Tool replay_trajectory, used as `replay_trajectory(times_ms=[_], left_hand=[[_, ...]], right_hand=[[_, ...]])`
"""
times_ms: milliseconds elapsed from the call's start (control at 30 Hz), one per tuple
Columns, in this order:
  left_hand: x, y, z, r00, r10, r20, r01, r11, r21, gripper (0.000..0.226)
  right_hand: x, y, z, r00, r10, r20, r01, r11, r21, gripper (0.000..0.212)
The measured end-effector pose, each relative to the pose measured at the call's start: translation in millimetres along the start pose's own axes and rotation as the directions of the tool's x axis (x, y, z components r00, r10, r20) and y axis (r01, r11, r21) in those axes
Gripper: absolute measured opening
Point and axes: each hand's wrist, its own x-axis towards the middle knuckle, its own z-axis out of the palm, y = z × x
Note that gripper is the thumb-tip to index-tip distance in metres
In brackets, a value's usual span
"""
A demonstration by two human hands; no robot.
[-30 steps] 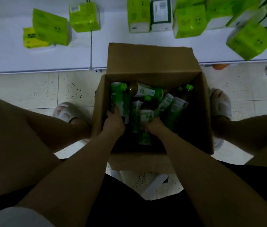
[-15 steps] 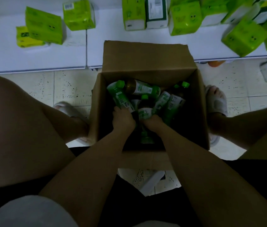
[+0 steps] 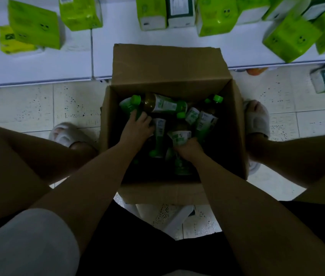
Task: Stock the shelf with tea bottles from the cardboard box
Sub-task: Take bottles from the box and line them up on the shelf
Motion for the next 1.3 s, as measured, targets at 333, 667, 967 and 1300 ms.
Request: replay_trajectory(times_ms=[333,667,967,1300], left_hand=[[10.0,3.1,0.4,0.997,0.046,0.065,-0.044,0.999,-0.026,0.056],[-26.6,20.9,-23.4,0.986,-0.159,-0.059,0.114,0.880,-0.461,0.075],[-66.6,-6.4,-104.3,0.738,-0.674,0.039,0.092,0.042,-0.995,0.065],[-138.2,-45.6,-210.5,0.527,-0.795,-0.300,-0.375,0.099,-0.922,0.074]], right_hand=[[-5.5,-3.6,-1.9,0.997,-0.051,0.057,0.050,0.999,0.016,0.083],[-104.1,-29.9,-53.7,0.935,-0.250,-0.253,0.331,0.872,0.361,0.047],[-188.7,-85.2,-94.3,0.784,-0.185,-0.592,0.564,0.612,0.555,0.040],[-314.3,-159.2,-142.4,0.439,-0.552,-0.708,0.887,0.393,0.243,0.047]])
